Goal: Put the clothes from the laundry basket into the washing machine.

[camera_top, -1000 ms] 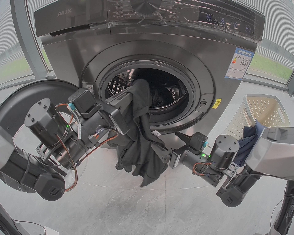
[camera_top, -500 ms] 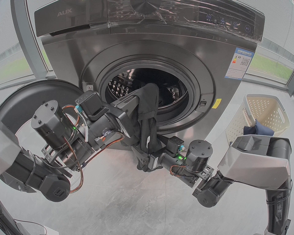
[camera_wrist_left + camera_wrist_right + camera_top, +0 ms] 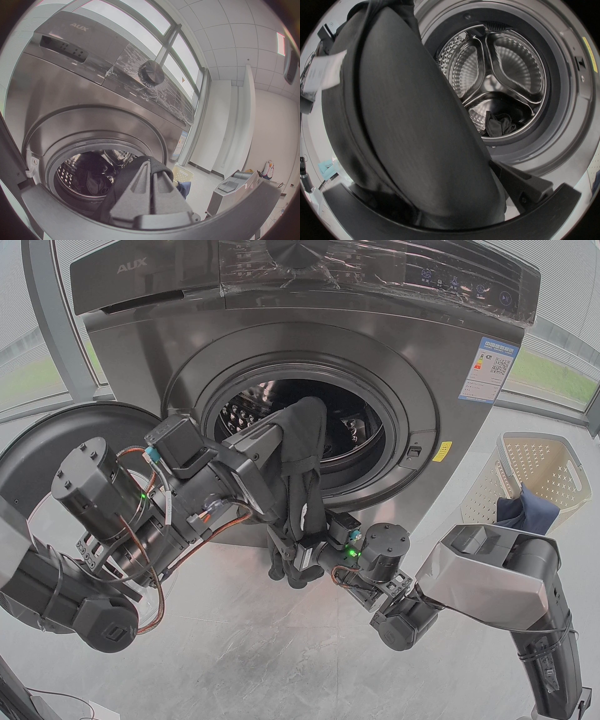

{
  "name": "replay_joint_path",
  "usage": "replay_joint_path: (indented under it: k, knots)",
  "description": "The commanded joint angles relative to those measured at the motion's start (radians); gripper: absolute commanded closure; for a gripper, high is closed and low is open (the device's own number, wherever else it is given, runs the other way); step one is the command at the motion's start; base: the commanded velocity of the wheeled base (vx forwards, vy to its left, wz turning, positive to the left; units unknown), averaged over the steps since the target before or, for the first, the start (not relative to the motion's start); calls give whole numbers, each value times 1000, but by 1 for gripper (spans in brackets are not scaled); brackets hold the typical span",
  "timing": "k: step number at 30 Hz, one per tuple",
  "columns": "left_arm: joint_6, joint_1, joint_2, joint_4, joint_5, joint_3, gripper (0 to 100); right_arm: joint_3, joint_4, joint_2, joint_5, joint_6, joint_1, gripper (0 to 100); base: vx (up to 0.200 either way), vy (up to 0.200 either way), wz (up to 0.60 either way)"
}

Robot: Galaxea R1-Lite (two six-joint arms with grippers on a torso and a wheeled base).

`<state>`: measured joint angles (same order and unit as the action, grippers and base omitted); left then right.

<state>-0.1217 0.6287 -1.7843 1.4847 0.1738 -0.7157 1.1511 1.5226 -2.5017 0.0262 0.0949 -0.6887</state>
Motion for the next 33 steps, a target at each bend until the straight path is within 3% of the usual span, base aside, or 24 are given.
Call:
replay_joint_path:
  k: [1,6,7,14,20,23,28,33]
  knots:
    - [-1,5,8,0,0,-2,100,22,1,-54,1,0,3,0,0,0,0]
    - [-3,5,17,0,1,-5,100,76,1,-68,20,8,5,0,0,0,0]
    - [-3,3,17,0,0,-5,100,87,1,-69,24,9,8,100,0,0,0]
    - [-6,-20,17,3,-37,4,100,62,13,-52,26,20,23,100,0,0,0]
    - [-1,-136,17,9,-50,42,100,-27,16,26,23,17,63,100,0,0,0]
    - [8,-178,20,5,-33,159,100,-33,11,75,23,17,78,100,0,0,0]
    - [50,-198,-17,20,4,323,100,-31,2,138,24,16,78,100,0,0,0]
    - [59,-204,-113,69,18,378,100,-31,-1,185,26,16,55,100,0,0,0]
